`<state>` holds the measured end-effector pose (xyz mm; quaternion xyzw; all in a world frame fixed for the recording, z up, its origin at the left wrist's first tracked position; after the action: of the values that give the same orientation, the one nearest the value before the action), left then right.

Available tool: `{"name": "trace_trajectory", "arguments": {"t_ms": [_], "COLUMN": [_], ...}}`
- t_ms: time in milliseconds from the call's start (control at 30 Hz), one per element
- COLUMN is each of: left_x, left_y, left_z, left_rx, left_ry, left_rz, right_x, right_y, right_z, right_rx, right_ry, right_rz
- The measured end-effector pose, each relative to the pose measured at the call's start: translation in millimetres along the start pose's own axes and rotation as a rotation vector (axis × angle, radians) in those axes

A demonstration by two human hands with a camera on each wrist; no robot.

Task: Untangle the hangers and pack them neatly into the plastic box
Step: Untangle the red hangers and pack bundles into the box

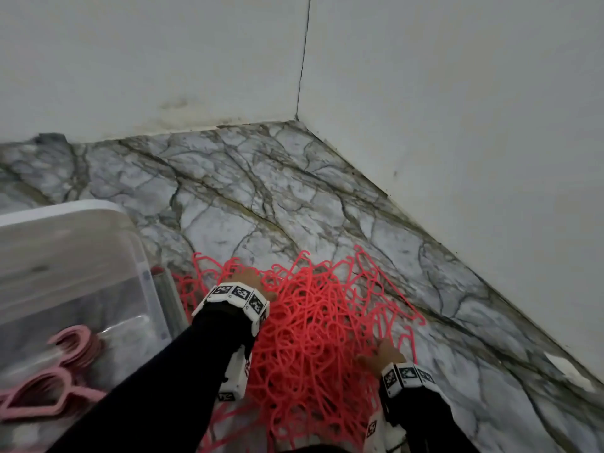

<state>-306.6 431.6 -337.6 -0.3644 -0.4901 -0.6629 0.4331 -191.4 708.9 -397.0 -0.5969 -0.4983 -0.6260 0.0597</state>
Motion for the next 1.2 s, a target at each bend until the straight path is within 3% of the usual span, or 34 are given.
{"name": "trace_trajectory", "arguments": {"t_ms": [267,367,633,767,900,1000,1100,1200], "left_x": [-56,-76,-78,-84,-88,-77,-63,-58], "left_y": [-2,7,15,18,24,28,26,21], "left_z": [-20,-25,-16,-9,-5,-5,-11,-21], "left_rx": [0.137,0.218,0.292,0.267,0.239,0.226,0.267,0.407], "left_ry": [-0.002,0.086,-0.054,-0.027,0.005,0.020,0.050,0.172], "left_rz": [-0.203,-0.148,-0.065,-0.038,-0.013,0.148,0.252,0.207], "right_x": [-17,-12,35,37,3,-9,9,24], "right_y": [-18,-21,-5,18,49,55,36,6], "right_z": [1,0,-30,-72,-108,-111,-86,-44], "right_rx": [0.009,0.022,0.210,0.432,0.617,0.667,0.536,0.164], "right_ry": [-0.053,-0.125,-0.299,-0.322,-0.198,-0.203,-0.297,-0.301], "right_rz": [0.047,0.162,0.379,0.301,0.096,0.080,0.267,0.305]}}
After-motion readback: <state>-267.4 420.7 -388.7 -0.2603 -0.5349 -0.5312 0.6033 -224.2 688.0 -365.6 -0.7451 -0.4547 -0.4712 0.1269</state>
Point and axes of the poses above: each hand's wrist, its own y-axis away from the middle knuckle, its own x-axis out of the back of the hand, z = x × y, the point moved 2 cm from there along -y, towards the middle knuckle, and after that the axes turned 8 degrees about -x, right-handed, at the moved point
